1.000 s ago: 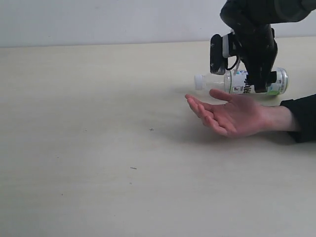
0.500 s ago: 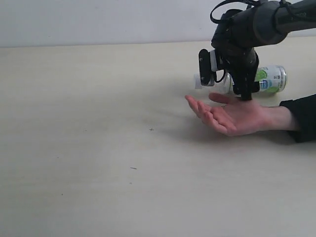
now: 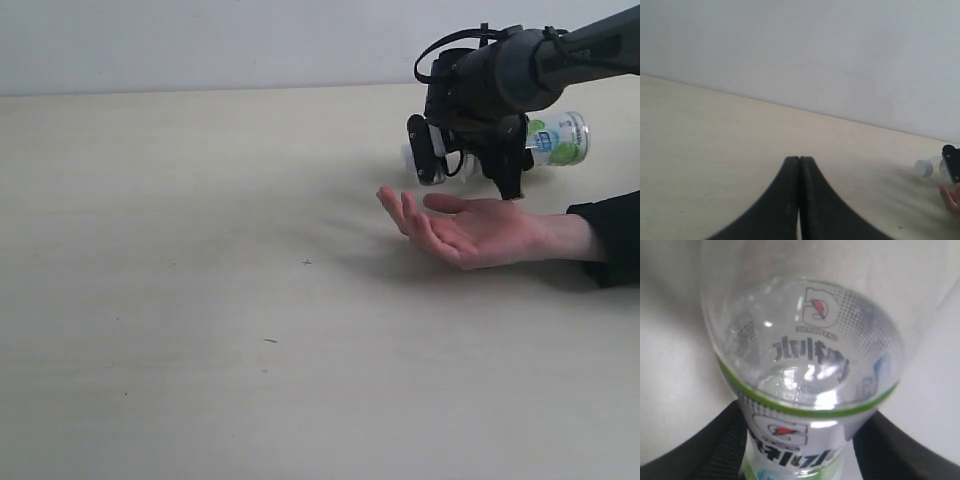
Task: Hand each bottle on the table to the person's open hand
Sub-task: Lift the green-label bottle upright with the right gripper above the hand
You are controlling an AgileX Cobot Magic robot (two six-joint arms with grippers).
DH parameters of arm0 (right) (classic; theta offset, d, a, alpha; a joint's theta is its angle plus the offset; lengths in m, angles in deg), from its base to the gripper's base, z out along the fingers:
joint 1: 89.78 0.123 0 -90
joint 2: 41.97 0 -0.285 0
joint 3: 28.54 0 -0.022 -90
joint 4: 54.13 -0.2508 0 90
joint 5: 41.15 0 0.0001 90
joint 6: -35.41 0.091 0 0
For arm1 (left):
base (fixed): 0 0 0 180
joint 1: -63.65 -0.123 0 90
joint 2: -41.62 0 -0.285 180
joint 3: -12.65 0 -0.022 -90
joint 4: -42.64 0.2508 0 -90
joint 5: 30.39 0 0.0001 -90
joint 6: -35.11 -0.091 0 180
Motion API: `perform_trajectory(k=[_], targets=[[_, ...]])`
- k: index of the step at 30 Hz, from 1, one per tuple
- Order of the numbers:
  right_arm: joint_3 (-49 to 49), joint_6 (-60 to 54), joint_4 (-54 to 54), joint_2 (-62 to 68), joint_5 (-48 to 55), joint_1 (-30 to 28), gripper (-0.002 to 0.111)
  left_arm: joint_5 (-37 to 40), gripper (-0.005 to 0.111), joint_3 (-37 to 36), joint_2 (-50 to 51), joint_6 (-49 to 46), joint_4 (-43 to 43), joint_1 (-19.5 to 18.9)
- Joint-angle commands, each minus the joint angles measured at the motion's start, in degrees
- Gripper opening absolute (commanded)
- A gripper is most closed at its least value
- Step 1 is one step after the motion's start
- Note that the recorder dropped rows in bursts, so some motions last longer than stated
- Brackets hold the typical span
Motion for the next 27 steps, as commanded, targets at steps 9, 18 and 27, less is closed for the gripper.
perform_trajectory(k=[9, 18, 27], targets=[[-2.99, 7.71, 7.16, -2.24, 9.08, -0.12, 0.0, 0.04, 0.0, -0.18, -0.37, 0.04, 0.16, -0.11], [-15.0, 4.45, -31.15, -14.49, 19.74, -0.94, 0.0, 0.04, 0.0, -0.18, -0.37, 0.04, 0.16, -0.11], [-14.78, 23.7, -60.34, -21.76, 19.74, -1.23, 0.0, 0.27, 0.0, -0.18, -0.37, 0.04, 0.16, -0.11]])
